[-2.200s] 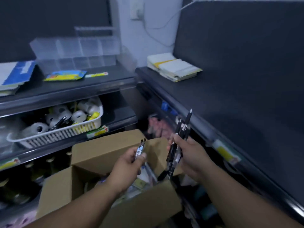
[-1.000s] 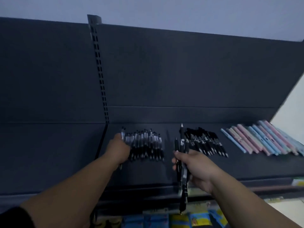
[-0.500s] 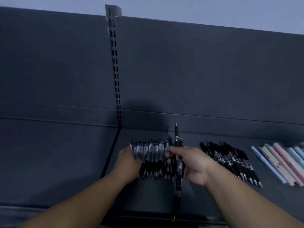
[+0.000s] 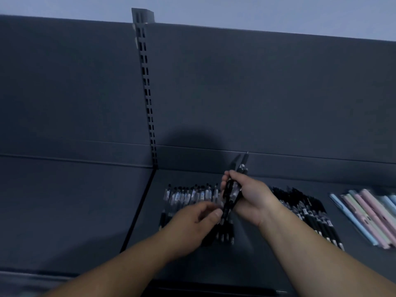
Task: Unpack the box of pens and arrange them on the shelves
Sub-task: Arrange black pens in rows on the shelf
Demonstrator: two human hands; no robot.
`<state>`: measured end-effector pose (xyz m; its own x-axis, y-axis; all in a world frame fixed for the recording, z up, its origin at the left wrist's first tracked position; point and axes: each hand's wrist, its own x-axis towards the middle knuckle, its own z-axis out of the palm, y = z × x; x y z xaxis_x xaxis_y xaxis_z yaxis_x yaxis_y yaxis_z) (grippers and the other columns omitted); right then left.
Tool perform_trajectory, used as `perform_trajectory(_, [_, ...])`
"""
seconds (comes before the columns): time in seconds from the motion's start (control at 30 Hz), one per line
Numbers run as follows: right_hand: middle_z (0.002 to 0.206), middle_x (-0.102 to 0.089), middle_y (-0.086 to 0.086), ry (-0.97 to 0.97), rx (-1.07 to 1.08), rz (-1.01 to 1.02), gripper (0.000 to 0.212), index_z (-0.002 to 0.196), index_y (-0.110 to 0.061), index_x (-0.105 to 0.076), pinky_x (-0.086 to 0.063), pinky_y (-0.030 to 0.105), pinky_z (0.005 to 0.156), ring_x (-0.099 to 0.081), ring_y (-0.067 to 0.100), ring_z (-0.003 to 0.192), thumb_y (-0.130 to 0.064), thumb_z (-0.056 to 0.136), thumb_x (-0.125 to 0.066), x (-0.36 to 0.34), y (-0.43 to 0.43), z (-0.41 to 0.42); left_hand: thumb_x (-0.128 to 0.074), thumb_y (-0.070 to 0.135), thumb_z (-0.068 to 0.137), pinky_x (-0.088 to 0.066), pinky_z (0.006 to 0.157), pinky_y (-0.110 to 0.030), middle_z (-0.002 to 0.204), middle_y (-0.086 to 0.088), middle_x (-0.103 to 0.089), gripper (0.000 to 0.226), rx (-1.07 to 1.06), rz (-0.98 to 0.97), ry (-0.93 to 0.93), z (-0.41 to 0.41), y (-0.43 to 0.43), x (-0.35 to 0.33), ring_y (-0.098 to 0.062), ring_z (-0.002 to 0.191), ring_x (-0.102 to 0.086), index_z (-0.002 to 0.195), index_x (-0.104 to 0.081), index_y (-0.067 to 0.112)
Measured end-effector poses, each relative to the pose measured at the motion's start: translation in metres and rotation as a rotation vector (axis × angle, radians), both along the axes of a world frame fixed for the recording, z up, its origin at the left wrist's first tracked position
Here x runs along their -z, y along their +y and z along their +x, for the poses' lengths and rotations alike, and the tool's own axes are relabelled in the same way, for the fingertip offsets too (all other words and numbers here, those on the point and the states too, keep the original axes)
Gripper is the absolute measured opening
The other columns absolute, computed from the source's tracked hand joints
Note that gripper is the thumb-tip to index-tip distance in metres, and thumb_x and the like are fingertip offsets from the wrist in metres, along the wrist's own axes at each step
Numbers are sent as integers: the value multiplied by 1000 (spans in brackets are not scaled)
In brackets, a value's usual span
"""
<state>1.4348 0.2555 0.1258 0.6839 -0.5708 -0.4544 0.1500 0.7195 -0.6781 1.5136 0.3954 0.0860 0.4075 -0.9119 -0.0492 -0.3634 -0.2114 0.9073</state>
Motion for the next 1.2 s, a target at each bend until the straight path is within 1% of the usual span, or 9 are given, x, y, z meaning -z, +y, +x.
perform_trajectory(0.1, [71,-60,4,-56,95,13,12,88,-9,-60,-48,29,68,-56,15,63,-13,97,-53,0,-8,-7,-54,26,95,-54,78,-28,91,5,-71,15,9,-33,303,-3,-4,-4,-10,79,-67,108,-63,26])
perform_trajectory(0.23, [68,-62,2,-101,209,27,13,86,-9,-60,-51,27,72,-59,12,57,-14,97,-54,0,-18,-23,-58,9,92,-51,64,-20,84,0,-66,19,85,-9,370,-8,-10,-4,-7,66,-63,102,-61,24])
perform_trajectory(0.4, [67,-63,4,-48,321,18,15,85,-10,-58,-55,25,50,-60,14,60,-13,99,-51,-3,-25,-58,-61,0,88,-52,61,-19,77,-2,-67,12,-99,-127,585,-12,-26,-6,-6,63,-62,97,-65,8])
perform_trajectory(0.53, [63,-64,6,12,353,84,17,85,-8,-58,-55,28,47,-64,14,51,-14,99,-50,1,-28,-90,-60,-2,87,-53,57,-16,70,-3,-62,9,-186,-226,786,-28,-53,-15,-8,58,-58,88,-64,7])
perform_trajectory(0.67, [60,-63,6,-60,423,169,18,83,-5,-57,-58,31,50,-62,14,47,-12,99,-50,4,-35,-112,-59,7,90,-53,56,-15,73,-2,-61,3,-161,-227,900,-65,-85,-16,-8,63,-58,87,-61,6])
perform_trajectory(0.87, [62,-58,4,-16,338,37,19,81,-9,-54,-56,27,50,-57,14,50,-12,99,-47,4,-77,-162,-46,18,99,-55,59,-25,76,-4,-65,19,-135,-160,769,-100,-132,-22,-15,66,-62,84,-55,11])
perform_trajectory(1.03, [63,-62,5,233,150,-148,8,103,-5,-57,-51,24,42,-58,13,46,-10,98,-52,15,-108,-199,-53,30,96,-49,52,-24,76,-7,-63,26,-154,131,23,-96,-166,-3,-16,59,-58,89,-61,6])
perform_trajectory(1.1, [63,-64,5,276,77,-201,8,101,-5,-58,-49,24,40,-60,14,47,-10,97,-55,18,-115,-207,-56,35,94,-51,58,-25,80,-6,-66,26,-140,195,-133,-101,-175,2,-18,63,-62,93,-61,9])
perform_trajectory(1.2, [61,-62,4,302,-37,-268,10,92,-5,-57,-46,23,39,-58,13,49,-13,98,-55,17,-126,-215,-57,39,92,-52,74,-28,92,-7,-69,31,-172,252,-388,-111,-192,5,-22,81,-66,102,-64,10])
